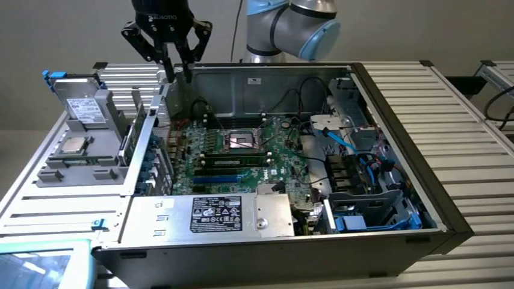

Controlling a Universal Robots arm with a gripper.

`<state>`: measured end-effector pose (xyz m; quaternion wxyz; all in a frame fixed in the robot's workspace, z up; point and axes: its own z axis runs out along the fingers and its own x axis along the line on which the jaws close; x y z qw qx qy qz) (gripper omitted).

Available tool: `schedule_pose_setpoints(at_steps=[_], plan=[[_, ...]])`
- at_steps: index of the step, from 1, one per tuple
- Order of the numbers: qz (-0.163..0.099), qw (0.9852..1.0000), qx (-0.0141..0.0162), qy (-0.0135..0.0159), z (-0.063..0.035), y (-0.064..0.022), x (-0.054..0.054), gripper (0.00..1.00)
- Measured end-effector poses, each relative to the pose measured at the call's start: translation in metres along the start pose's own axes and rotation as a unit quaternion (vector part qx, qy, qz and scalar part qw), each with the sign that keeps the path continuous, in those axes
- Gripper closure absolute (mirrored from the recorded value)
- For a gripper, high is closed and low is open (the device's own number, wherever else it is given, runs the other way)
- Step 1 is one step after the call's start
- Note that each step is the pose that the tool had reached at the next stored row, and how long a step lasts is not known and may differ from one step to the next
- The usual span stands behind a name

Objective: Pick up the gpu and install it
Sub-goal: 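Reach for the gpu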

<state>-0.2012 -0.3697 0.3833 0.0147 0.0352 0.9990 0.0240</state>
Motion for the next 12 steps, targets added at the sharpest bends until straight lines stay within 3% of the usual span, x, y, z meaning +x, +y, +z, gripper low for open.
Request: schedule_pose_setpoints(at_steps=[12], plan=[[0.0, 1.0, -0.0001, -0.0009, 0.0022, -0.0003, 0.053, 0.62]])
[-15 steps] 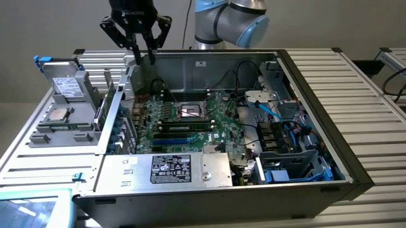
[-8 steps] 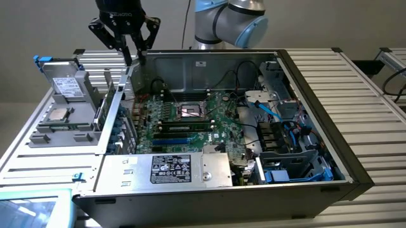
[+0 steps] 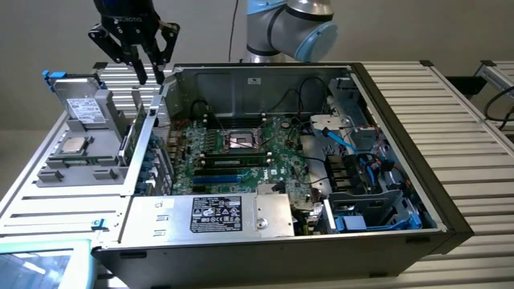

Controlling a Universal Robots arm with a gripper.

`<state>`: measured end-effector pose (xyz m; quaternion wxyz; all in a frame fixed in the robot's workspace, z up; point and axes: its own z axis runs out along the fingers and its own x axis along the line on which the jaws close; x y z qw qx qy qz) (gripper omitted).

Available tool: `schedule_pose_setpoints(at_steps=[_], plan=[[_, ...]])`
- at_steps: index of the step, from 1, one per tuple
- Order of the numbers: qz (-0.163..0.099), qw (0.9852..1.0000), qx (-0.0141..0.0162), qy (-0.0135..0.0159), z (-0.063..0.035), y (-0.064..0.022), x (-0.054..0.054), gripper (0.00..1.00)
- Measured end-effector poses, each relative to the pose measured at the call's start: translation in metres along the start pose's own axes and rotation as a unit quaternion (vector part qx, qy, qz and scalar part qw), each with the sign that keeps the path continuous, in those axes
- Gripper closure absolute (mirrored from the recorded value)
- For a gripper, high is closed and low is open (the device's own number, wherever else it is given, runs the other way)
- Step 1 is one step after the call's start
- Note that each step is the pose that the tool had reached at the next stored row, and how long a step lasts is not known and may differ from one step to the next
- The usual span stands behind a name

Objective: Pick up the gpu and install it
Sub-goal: 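Reach for the gpu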

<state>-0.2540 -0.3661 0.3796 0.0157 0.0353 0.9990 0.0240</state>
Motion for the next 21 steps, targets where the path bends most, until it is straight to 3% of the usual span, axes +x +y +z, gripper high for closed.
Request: schedule_pose_setpoints(at_steps=[16, 21], plan=[[0.0, 1.0, 0.0, 0.0, 0.0029, 0.0009, 0.073, 0.62], [0.0, 1.0, 0.0, 0.0, 0.0033, 0.001, 0.077, 0.62]])
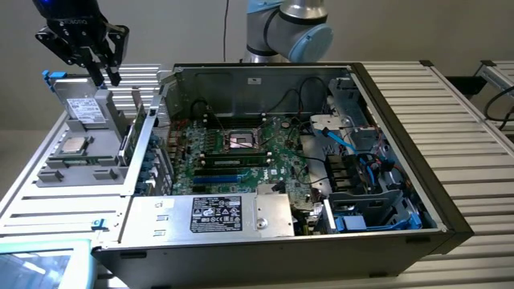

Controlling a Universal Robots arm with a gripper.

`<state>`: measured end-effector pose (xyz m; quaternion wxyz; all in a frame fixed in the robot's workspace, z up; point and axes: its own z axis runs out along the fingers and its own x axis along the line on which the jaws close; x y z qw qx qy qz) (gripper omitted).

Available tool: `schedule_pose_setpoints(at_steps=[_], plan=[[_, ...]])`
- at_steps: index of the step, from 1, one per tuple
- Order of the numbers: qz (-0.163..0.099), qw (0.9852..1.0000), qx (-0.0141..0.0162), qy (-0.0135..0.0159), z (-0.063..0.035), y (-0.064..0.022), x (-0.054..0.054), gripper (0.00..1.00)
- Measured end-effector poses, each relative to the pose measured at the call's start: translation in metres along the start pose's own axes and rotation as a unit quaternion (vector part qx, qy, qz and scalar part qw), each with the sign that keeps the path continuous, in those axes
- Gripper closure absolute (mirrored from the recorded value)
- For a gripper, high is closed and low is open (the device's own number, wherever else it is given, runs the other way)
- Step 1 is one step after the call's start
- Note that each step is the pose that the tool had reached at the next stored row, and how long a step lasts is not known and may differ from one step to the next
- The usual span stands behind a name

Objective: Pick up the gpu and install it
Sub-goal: 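Reach for the gpu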

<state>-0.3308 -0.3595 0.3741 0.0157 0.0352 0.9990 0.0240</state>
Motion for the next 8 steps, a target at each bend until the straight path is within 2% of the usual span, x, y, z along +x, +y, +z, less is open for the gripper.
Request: schedule_pose_setpoints(at_steps=[8], plan=[[0.0, 1.0, 0.0, 0.0, 0.0, 0.0, 0.0, 0.62]])
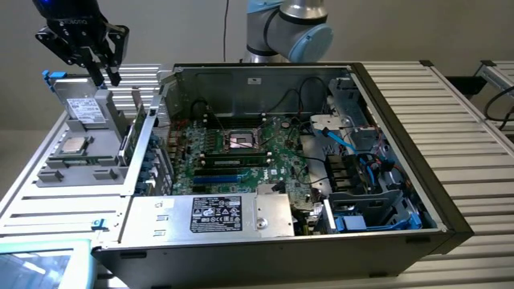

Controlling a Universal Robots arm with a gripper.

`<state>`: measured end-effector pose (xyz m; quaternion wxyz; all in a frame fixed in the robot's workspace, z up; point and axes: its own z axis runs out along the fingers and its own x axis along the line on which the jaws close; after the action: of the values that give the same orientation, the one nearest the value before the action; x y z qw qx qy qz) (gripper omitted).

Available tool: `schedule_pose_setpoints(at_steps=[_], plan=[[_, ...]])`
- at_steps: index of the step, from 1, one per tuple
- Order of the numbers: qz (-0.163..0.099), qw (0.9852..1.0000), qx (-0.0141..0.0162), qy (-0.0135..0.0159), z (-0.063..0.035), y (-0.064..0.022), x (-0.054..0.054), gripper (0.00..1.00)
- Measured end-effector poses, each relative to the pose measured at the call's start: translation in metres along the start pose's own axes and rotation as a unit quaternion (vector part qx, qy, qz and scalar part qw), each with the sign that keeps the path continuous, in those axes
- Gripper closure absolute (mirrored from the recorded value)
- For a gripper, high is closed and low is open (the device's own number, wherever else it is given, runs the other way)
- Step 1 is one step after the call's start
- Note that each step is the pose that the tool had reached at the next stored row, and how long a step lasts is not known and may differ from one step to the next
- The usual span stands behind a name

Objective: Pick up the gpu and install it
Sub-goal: 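Reach for the gpu, then pick up the gpu and move the gpu toward the slot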

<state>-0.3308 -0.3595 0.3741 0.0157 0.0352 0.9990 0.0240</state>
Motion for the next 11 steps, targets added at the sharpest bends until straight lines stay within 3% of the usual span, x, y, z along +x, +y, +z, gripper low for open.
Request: schedule_pose_setpoints(at_steps=[11], plan=[[0.0, 1.0, 0.0, 0.0, 0.0, 0.0, 0.0, 0.62]])
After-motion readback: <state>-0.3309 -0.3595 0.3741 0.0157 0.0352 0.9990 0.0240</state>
